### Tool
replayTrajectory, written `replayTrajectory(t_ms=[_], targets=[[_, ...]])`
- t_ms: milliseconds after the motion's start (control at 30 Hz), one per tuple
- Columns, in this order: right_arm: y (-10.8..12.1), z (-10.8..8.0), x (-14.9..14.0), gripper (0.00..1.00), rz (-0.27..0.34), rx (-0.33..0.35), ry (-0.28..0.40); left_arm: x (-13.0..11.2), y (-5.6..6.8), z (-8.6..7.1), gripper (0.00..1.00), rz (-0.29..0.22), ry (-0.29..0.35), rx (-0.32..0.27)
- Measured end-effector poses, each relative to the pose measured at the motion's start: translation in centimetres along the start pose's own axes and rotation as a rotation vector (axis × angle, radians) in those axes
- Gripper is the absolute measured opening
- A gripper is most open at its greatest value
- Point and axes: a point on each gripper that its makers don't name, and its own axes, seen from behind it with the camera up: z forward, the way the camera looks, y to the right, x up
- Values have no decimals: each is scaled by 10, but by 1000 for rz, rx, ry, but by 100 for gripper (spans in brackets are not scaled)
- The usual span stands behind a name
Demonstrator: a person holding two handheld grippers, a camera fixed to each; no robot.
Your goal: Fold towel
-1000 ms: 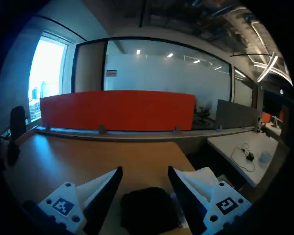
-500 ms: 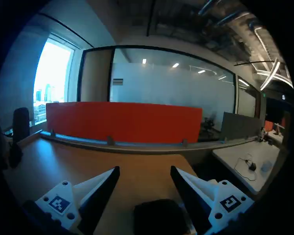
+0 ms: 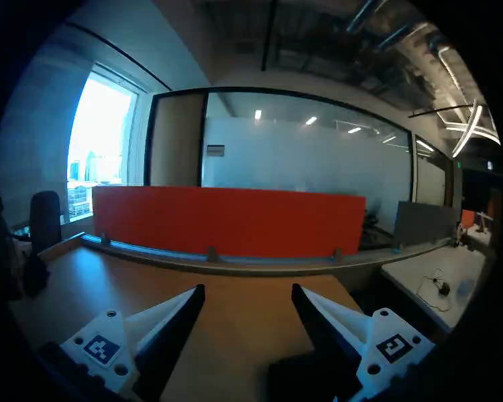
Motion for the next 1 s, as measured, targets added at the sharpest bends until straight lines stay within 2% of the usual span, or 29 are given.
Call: replayTrajectory(t_ms=[267,567,767,1000], targets=[[-44,7,15,100,-12,23,31,11,0,3,94,3,26,-8],[-62,10,21,100,2,-13,36,18,-4,6,94,18,52,2],[-76,10,20,100,20,-2,28,8,-11,10,94,37,43,22],[-84,9,20,100,47,-21,37,-3,-19,13,94,21,73,33]])
